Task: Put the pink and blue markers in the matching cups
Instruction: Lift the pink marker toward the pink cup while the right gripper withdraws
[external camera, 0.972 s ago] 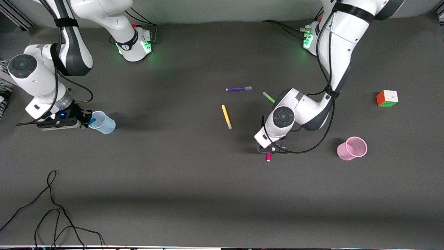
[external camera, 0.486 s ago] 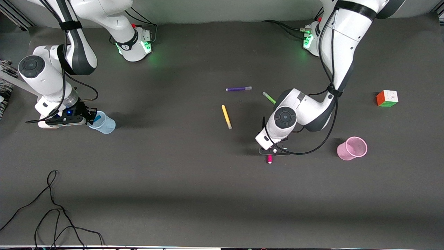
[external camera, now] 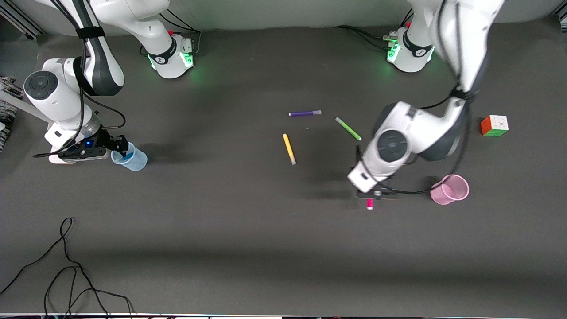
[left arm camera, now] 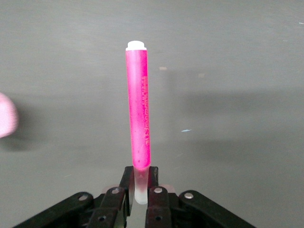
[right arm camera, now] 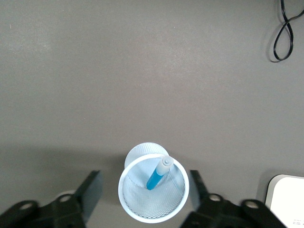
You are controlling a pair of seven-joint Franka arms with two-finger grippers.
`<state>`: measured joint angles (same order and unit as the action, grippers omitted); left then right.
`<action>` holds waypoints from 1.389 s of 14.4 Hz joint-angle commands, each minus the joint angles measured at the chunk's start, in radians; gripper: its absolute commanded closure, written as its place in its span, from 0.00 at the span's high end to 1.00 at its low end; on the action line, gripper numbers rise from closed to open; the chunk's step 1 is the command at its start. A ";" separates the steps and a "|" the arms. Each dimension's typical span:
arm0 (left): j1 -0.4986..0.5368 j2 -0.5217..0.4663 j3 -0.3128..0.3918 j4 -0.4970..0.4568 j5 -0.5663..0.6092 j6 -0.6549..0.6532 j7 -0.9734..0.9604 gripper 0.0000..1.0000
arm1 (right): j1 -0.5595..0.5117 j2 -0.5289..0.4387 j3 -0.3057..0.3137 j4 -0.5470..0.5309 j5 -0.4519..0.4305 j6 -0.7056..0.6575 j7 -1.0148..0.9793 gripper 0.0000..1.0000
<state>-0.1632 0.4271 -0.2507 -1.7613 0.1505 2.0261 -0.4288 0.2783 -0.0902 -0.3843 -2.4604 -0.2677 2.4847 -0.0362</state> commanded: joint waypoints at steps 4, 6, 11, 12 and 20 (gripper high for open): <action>0.190 -0.040 -0.002 0.161 -0.080 -0.353 0.312 0.00 | 0.018 -0.028 0.024 0.102 0.076 -0.130 0.009 1.00; 0.275 -0.039 -0.002 0.215 -0.080 -0.452 0.395 0.00 | 0.010 -0.028 0.094 0.211 0.128 -0.266 0.012 1.00; 0.379 -0.027 0.002 0.249 -0.005 -0.541 0.472 0.00 | 0.004 -0.020 0.157 0.516 0.191 -0.625 0.042 1.00; 0.379 -0.019 0.002 0.249 0.026 -0.564 0.473 0.00 | -0.026 -0.017 0.180 0.562 0.192 -0.674 0.042 1.00; 0.363 0.137 0.014 0.267 0.049 -0.598 0.407 0.00 | -0.136 0.109 0.240 0.845 0.340 -0.834 0.107 1.00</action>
<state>0.2184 0.5171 -0.2410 -1.5357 0.1789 1.4614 0.0194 0.1603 -0.0336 -0.1561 -1.7005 0.0381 1.7206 0.0269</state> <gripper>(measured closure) 0.846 0.000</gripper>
